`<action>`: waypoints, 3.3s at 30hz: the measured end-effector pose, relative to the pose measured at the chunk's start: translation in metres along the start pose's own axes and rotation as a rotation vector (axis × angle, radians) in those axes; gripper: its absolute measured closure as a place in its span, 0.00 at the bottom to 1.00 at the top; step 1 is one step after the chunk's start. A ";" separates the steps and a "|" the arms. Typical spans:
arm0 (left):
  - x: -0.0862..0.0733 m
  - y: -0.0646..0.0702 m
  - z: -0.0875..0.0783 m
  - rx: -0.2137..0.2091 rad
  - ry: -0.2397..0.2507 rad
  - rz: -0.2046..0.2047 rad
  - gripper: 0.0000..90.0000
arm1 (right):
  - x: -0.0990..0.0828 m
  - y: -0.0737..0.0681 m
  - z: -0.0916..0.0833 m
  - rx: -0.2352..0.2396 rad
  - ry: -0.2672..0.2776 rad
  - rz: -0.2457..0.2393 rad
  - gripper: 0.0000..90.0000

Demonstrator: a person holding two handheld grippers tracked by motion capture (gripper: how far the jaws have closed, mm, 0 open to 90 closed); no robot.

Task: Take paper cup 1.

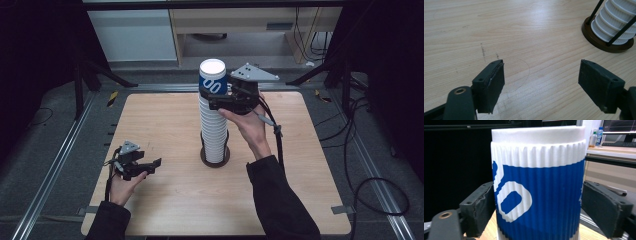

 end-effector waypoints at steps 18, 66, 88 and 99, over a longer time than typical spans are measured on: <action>-0.001 0.000 0.002 -0.005 -0.007 -0.003 0.23 | 0.005 -0.002 0.005 -0.013 -0.011 -0.020 0.24; 0.000 -0.002 -0.002 -0.004 -0.005 -0.008 0.23 | 0.065 0.019 -0.077 -0.088 0.112 -0.092 0.26; 0.002 0.003 -0.005 -0.021 -0.002 0.013 0.23 | -0.025 0.051 -0.127 -0.110 0.012 -0.032 0.26; 0.004 0.011 -0.007 -0.049 -0.002 0.043 0.24 | -0.076 0.050 -0.131 -0.034 -0.057 -0.026 0.26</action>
Point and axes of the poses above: each handheld gripper's, and its own axes: z roughly forward along the jaws, x roughly out of its top, y roughly to its right, the point moved 7 cm from there along z, roughly forward along the jaws, and after that the axes turned 6 degrees about x, right-handed, at the moved point
